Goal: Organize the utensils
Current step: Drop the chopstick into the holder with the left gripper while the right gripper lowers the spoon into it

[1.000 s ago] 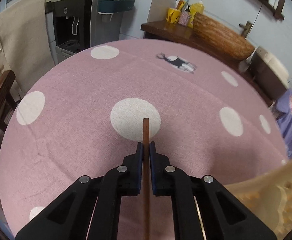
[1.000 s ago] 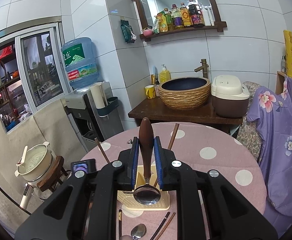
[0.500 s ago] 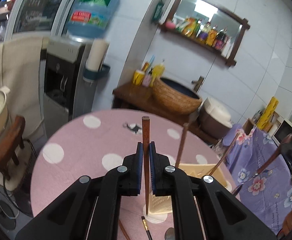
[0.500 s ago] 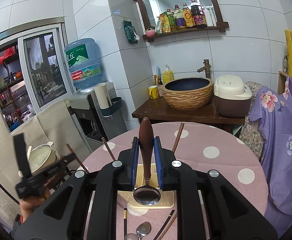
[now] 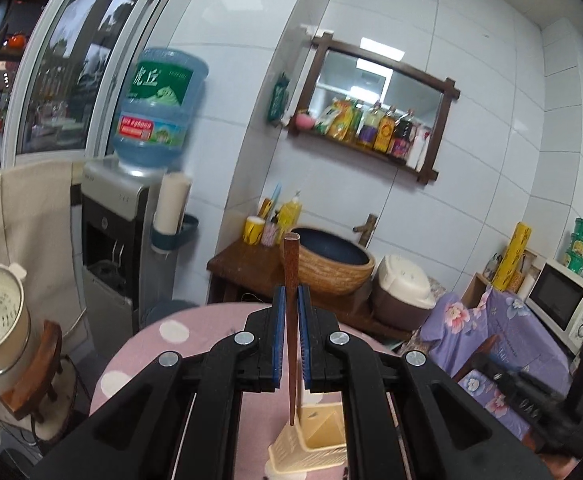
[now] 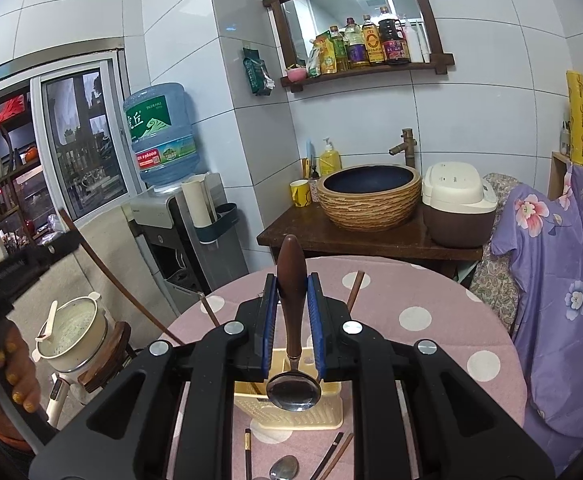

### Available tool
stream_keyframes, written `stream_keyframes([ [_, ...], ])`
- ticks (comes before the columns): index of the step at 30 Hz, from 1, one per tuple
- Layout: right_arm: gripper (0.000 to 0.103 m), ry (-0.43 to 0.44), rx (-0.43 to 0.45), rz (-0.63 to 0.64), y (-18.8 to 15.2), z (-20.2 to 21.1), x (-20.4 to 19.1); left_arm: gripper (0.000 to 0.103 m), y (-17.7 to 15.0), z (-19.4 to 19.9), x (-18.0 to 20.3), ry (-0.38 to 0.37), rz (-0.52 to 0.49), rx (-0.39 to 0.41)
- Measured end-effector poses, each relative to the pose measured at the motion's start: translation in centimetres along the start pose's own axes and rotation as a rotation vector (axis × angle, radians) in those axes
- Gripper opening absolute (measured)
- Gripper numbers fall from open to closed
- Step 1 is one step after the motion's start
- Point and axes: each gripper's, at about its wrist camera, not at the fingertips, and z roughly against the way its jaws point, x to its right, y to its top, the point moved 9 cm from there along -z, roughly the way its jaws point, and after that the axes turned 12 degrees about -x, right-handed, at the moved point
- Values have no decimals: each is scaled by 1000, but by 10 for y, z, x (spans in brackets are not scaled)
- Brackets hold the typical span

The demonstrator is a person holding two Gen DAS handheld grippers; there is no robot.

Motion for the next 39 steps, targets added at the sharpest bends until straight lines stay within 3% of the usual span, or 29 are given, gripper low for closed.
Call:
stream_keyframes([
  [5, 16, -27, 22, -9, 11, -14, 4, 7, 3, -13, 25, -31, -9, -2],
  [17, 16, -81, -101, -30, -53, -97, 26, 7, -83, -96, 28, 28, -50, -179],
  [27, 16, -109, -119, -1, -84, -112, 26, 7, -132, -132, 9, 57, -34, -280],
  [31, 17, -118, -113, -9, -88, -111, 30, 7, -137, -131, 7, 71, -40, -273],
  [32, 18, -124, -101, -4, -88, -109, 30, 11, -137, -129, 8, 70, -45, -268],
  [34, 27, -126, -73, 3, -88, -100, 29, 33, -137, -121, 10, 55, -49, -252],
  [35, 34, -120, -57, 0, -89, -94, 28, 53, -137, -115, 11, 48, -48, -238],
  [36, 36, -118, -43, -2, -90, -88, 28, 61, -137, -108, 11, 42, -46, -217],
  [39, 44, -144, -18, 2, -97, -73, 29, 71, -142, -91, 8, 50, -62, -177],
])
